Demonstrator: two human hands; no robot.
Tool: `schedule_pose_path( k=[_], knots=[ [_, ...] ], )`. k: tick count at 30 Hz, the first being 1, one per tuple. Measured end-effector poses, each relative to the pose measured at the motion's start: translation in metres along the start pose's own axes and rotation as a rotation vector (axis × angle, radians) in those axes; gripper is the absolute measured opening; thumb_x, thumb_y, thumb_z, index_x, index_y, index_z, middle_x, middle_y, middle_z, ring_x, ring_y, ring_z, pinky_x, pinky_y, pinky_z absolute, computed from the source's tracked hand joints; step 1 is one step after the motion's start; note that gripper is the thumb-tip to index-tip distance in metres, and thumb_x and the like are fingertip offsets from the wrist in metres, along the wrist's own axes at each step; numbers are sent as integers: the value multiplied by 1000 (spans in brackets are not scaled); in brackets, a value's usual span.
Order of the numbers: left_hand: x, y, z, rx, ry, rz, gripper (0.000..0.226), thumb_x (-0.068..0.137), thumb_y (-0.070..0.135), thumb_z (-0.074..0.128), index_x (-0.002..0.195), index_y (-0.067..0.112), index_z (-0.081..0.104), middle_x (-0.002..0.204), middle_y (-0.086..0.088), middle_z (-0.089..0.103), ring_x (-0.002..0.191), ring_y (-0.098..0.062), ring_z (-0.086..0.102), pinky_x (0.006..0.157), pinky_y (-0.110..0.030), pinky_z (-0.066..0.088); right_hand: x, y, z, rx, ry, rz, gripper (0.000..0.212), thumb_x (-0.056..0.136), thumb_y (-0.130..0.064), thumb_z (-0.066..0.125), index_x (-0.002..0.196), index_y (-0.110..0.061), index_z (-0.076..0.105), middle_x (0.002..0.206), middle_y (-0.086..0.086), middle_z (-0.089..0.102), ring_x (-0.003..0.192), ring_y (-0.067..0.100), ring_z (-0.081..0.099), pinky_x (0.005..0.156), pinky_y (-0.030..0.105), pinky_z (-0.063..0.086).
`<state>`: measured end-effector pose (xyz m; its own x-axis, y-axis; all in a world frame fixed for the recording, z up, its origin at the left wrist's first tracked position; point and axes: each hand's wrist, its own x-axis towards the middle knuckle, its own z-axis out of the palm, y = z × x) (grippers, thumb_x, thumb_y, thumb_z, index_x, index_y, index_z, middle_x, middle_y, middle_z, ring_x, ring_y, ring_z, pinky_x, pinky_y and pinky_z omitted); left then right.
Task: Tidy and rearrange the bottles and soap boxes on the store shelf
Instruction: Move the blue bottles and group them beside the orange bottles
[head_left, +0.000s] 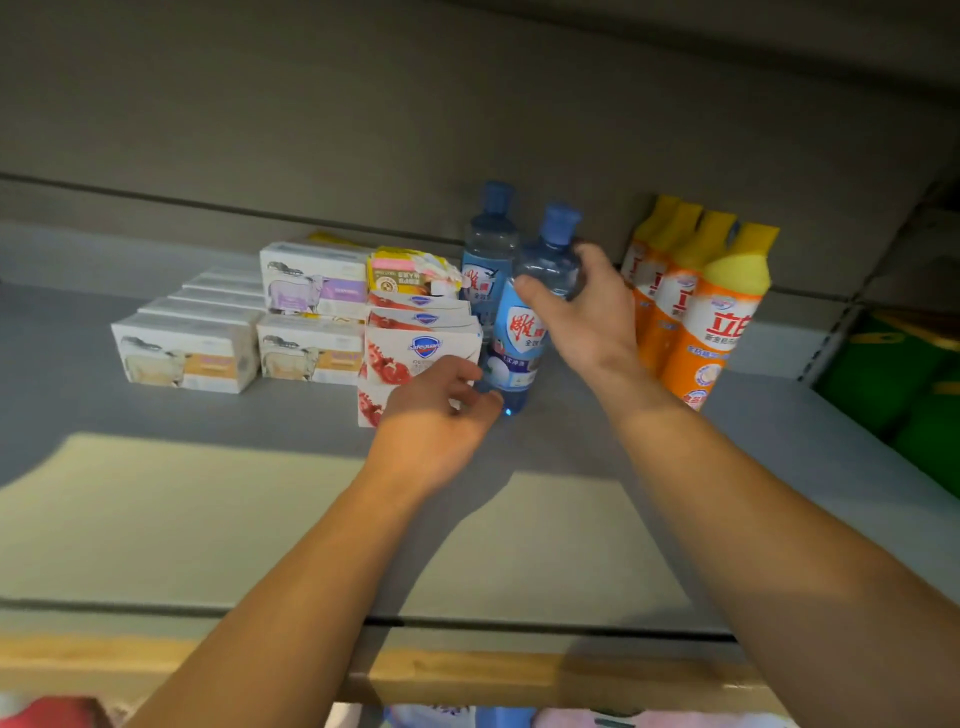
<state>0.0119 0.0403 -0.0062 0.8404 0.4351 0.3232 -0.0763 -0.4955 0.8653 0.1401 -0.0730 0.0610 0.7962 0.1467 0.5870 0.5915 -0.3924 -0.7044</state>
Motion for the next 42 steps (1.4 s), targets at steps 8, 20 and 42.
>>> schedule_pose_path(
  k=[8, 20, 42],
  knots=[
    [-20, 10, 26, 12, -237, 125, 57, 67, 47, 75, 114, 27, 51, 103, 14, 66, 90, 4, 62, 75, -14, 51, -42, -19, -39, 163, 130, 68, 51, 68, -58, 74, 110, -31, 65, 87, -29, 68, 80, -12, 64, 69, 13, 53],
    [-12, 9, 30, -230, -309, -11, 58, 43, 46, 73, 97, 30, 62, 87, 14, 73, 79, -5, 69, 69, -23, 57, -41, 18, -20, 1096, -201, 432, 55, 71, -49, 73, 114, -15, 63, 97, 8, 74, 91, 27, 72, 77, 40, 58],
    [-15, 20, 23, -737, -292, -282, 42, 63, 28, 74, 102, 18, 65, 96, -11, 69, 74, -25, 70, 51, -37, 55, -39, 31, -22, 1196, -139, 500, 44, 93, -36, 57, 126, -7, 58, 111, 14, 64, 98, 26, 64, 82, 36, 57]
  ],
)
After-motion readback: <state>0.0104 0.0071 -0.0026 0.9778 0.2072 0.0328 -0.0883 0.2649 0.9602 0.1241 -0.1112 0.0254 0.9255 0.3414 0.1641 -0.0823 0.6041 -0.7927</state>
